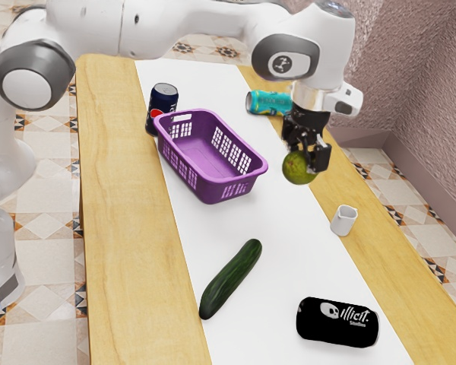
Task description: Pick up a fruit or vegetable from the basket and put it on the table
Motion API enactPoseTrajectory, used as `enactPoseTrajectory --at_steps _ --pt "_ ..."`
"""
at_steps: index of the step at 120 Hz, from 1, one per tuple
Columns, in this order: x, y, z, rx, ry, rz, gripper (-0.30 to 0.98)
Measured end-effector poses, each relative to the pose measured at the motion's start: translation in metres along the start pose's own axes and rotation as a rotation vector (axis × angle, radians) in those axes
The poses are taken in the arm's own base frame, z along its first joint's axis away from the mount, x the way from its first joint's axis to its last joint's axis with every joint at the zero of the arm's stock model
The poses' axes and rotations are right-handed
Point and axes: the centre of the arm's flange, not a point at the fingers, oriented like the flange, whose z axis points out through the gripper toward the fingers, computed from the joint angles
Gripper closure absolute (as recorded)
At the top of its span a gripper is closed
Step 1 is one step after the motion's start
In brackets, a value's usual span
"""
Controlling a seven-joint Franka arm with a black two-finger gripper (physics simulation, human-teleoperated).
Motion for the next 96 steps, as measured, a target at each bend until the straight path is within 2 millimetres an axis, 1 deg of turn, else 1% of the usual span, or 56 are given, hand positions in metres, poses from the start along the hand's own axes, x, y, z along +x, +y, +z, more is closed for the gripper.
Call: enactPoseTrajectory --at_steps 10,20,38,53,61,70,91,96 --pt "0.022 -0.021 0.006 -0.014 -0.005 -0.054 0.64" --pt "0.030 -0.024 0.013 -0.025 -0.020 -0.064 0.62" --pt "0.031 -0.022 0.017 -0.046 -0.032 -0.050 0.29" --pt "0.029 -0.025 0.017 -0.054 -0.055 -0.042 0.14" --pt "0.027 -0.027 0.017 -0.055 -0.071 -0.036 0.09" --pt "0.024 -0.024 0.018 -0.055 -0.087 -0.024 0.05" --pt "0.021 -0.020 0.019 -0.055 -0.107 -0.002 0.01" --pt "0.020 -0.023 0.018 -0.054 -0.110 -0.002 0.01"
